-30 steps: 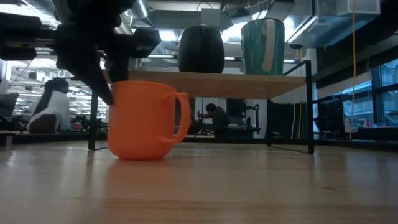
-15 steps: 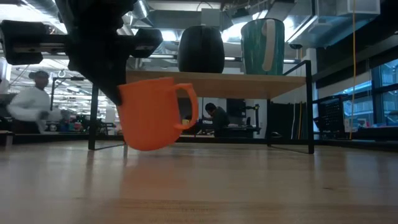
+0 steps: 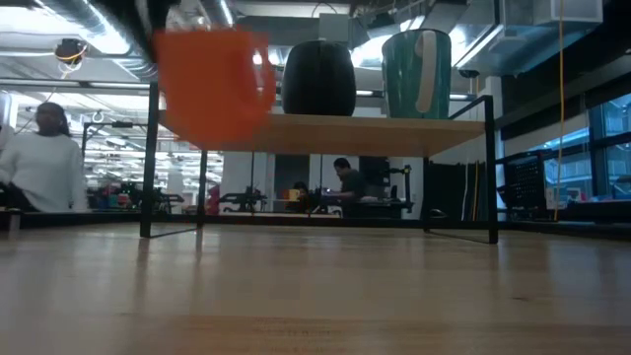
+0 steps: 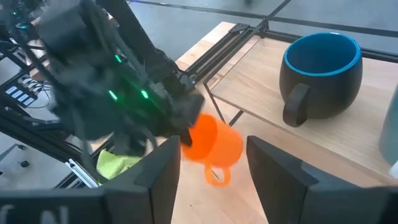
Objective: Stack small to large cups/mugs on shelf
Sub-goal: Put the orange mug on the shelf
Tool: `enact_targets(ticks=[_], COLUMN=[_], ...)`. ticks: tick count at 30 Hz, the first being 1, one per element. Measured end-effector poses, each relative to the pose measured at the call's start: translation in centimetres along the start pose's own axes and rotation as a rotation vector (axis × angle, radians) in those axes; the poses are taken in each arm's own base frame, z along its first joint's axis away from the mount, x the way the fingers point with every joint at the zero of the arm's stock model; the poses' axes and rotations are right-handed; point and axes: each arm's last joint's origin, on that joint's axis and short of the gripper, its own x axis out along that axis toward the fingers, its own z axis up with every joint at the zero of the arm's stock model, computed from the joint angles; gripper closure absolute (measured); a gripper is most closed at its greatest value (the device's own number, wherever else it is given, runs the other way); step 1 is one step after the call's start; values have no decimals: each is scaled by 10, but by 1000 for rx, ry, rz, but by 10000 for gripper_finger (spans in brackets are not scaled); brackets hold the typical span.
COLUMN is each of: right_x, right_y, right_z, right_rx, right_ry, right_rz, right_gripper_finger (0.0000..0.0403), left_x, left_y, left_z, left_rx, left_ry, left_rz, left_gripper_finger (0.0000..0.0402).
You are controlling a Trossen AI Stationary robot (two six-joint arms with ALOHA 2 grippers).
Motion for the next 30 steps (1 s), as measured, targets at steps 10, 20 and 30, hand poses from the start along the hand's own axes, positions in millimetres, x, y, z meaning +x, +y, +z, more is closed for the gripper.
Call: enact_targets(ticks=[10,20,30], right_x=[-4,-11,-11], right_y=[1,3,3], right_z=[-3,-5,-5], right_rx=[-8,-19,-23], right_ry=[-5,-53,-74], right_rz=[8,6,2], right_gripper_finger=[216,216,216], left_x=[-77,-82,-80], left_y=[37,47,63], left_z=[-26,-50,-67], left_rx=[41,41,-27], left_ry=[119,157,183], left_rz=[13,-42,-21], left_gripper_finger=[400,401,399])
